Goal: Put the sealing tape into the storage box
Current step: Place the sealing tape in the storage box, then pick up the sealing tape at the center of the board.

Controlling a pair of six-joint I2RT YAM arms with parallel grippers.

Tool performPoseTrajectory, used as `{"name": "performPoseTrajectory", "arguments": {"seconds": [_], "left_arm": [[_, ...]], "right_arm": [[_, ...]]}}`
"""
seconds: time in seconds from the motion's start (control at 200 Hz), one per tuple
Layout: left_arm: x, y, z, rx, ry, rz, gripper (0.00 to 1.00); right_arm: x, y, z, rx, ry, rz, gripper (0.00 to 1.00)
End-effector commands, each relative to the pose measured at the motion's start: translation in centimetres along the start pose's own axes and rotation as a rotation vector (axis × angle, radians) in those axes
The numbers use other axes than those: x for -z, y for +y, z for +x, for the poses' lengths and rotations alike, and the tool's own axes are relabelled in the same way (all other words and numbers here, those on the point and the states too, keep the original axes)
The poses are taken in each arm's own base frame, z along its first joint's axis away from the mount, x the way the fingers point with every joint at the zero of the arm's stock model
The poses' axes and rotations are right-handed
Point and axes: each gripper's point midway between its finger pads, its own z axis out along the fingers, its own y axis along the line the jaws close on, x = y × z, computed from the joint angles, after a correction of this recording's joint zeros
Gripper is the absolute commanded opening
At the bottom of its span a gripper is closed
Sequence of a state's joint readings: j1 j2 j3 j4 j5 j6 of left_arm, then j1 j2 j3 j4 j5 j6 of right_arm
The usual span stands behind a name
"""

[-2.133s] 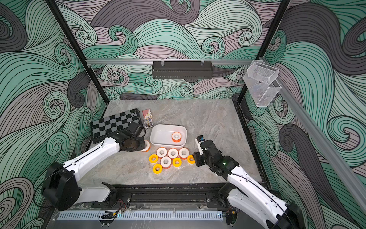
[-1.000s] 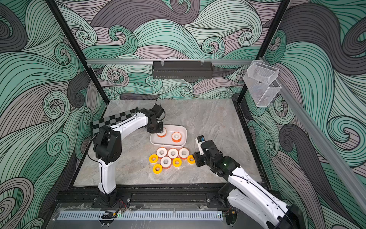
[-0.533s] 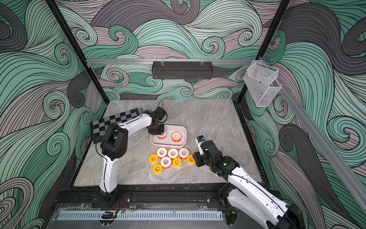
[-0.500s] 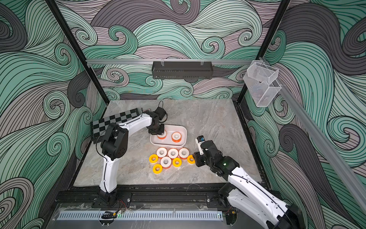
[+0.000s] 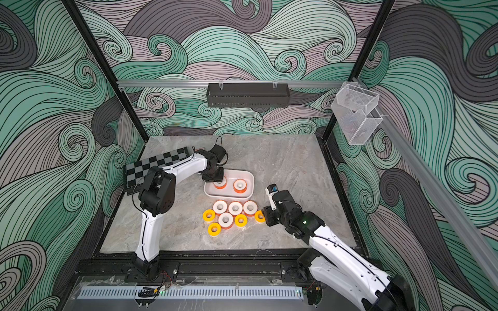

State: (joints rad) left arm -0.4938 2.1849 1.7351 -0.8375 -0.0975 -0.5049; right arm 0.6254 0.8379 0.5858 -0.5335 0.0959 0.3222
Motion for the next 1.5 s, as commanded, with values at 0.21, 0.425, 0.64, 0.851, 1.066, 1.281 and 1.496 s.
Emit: {"name": "performPoseTrajectory", "arguments": {"seconds": [0.21, 0.425, 0.64, 0.851, 1.066, 1.281, 1.496], "left_arm": [[4.8, -0.5, -1.6, 0.008, -0.083, 0.063, 0.43], [11.0, -0.7, -2.1, 0.027, -0.190, 0.145, 0.46], [18.4, 0.1, 0.8, 0.019, -0.284, 0.235, 0.46], [25.0, 3.7, 6.7, 0.006, -0.433, 0.345, 0.49], [27.6, 9.1, 12.8, 0.017, -0.561, 0.329, 0.56], [25.9, 13.0, 17.1, 0.054, -0.594, 0.267, 0.58], [25.7, 13.0, 17.1, 0.050, -0.597, 0.266, 0.58]], "right_arm": [[-0.4, 0.0, 0.2, -0.004, 0.007, 0.003, 0.46], [-0.7, -0.2, 0.2, -0.009, 0.017, 0.010, 0.47], [-1.5, -0.2, 0.1, -0.026, 0.067, 0.005, 0.48], [-3.1, 0.8, -1.0, -0.017, 0.141, -0.014, 0.48], [-4.8, 0.9, -1.9, 0.009, 0.202, 0.006, 0.49], [-7.5, 0.9, -1.8, 0.033, 0.292, 0.013, 0.51], [-9.6, 0.4, -1.4, 0.044, 0.355, 0.039, 0.49]]}}
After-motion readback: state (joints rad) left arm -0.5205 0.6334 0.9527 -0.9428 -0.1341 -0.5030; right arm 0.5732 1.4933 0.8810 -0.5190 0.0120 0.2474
